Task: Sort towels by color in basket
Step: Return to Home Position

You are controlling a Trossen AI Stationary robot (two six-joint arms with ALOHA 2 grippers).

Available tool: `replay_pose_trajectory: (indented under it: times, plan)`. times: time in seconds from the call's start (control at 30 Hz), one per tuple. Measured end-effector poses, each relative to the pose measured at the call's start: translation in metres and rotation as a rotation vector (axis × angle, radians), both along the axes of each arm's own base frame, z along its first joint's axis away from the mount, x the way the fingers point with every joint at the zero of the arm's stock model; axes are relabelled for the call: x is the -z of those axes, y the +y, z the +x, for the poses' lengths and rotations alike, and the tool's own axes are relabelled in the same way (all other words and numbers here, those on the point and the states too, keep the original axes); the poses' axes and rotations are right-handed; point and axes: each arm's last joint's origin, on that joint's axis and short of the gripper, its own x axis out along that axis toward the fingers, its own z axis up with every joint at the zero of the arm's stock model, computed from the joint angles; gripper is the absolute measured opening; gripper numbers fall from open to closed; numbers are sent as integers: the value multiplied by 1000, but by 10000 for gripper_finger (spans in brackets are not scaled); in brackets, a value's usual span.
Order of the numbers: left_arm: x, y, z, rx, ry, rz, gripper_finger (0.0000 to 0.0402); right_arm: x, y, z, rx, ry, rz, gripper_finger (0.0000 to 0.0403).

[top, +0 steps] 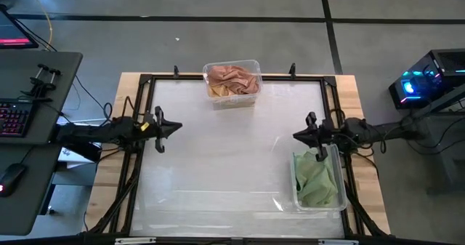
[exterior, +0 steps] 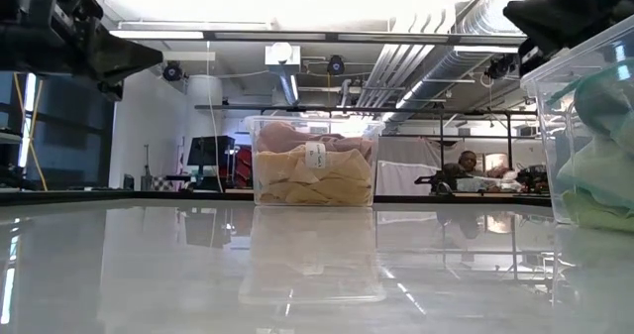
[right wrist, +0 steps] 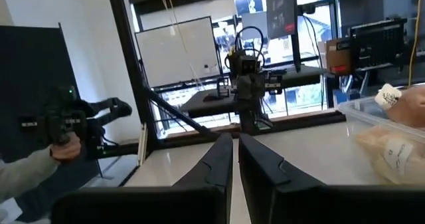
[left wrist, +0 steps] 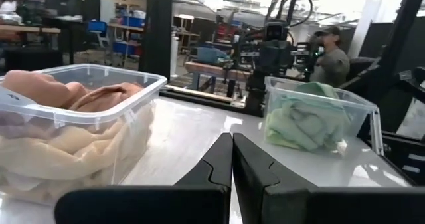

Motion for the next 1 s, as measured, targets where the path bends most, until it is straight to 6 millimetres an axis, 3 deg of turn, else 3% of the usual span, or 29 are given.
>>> replay_pose_trajectory:
  times: [0.2,0.4,0.57,1.0]
  plan:
    - [0,4,0,-15,6,30,0,17,-1,-7,1,-1,-8,22]
    - [5,11,1,-29,18,19,0,22,-2,-11,5,31,-14,22]
    - [7,12,1,55,52,65,0,30,-2,-11,16,117,-46,22]
    - [8,11,2,86,68,77,0,33,-3,-11,45,149,21,22]
